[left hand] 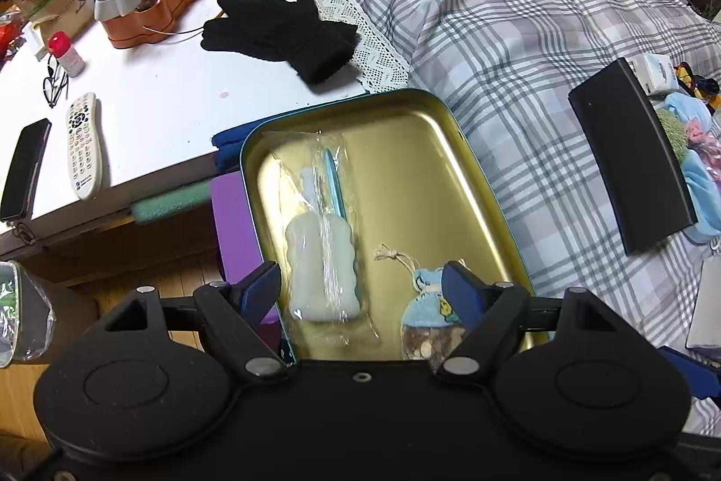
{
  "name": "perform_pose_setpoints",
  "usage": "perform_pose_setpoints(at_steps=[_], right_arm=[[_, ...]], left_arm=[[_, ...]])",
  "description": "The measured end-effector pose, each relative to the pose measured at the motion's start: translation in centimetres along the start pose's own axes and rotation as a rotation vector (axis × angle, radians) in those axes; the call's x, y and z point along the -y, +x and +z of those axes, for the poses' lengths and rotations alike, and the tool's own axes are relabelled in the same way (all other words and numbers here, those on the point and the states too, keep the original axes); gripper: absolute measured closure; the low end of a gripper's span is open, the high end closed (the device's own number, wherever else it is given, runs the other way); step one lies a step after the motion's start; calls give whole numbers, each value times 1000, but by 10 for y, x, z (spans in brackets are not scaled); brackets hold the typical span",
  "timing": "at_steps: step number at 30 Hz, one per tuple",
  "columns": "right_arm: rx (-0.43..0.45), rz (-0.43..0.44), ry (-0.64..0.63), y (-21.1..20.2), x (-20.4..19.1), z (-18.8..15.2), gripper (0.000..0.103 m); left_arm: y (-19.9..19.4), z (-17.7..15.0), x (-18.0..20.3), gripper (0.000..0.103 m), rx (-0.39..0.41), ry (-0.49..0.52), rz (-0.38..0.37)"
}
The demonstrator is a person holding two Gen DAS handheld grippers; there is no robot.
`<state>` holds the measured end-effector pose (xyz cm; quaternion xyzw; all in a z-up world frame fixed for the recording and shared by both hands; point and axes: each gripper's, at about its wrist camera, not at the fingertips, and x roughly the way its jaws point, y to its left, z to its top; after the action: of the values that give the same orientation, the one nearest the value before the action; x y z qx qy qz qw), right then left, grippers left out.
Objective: Organize soft objects
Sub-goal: 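Lower the sachet into the gold tray and open the right tool, then move back to the bed and grasp the white tissue pack with right tool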
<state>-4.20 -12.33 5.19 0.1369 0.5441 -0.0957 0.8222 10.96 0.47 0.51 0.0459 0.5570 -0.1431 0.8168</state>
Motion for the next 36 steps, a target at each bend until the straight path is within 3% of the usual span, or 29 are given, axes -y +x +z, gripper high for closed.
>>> perform_pose_setpoints(at_steps=[22, 28, 36], right_arm=[[6, 22, 50, -23, 33, -36, 29], [30, 21, 64, -41, 56, -53, 27], [60, -35, 139, -74, 117, -87, 25]], left_arm=[[-27, -45, 26, 28, -21, 19, 25], [-37, -62, 48, 27, -45, 76, 5], [-55, -85, 107, 27, -68, 238, -66]])
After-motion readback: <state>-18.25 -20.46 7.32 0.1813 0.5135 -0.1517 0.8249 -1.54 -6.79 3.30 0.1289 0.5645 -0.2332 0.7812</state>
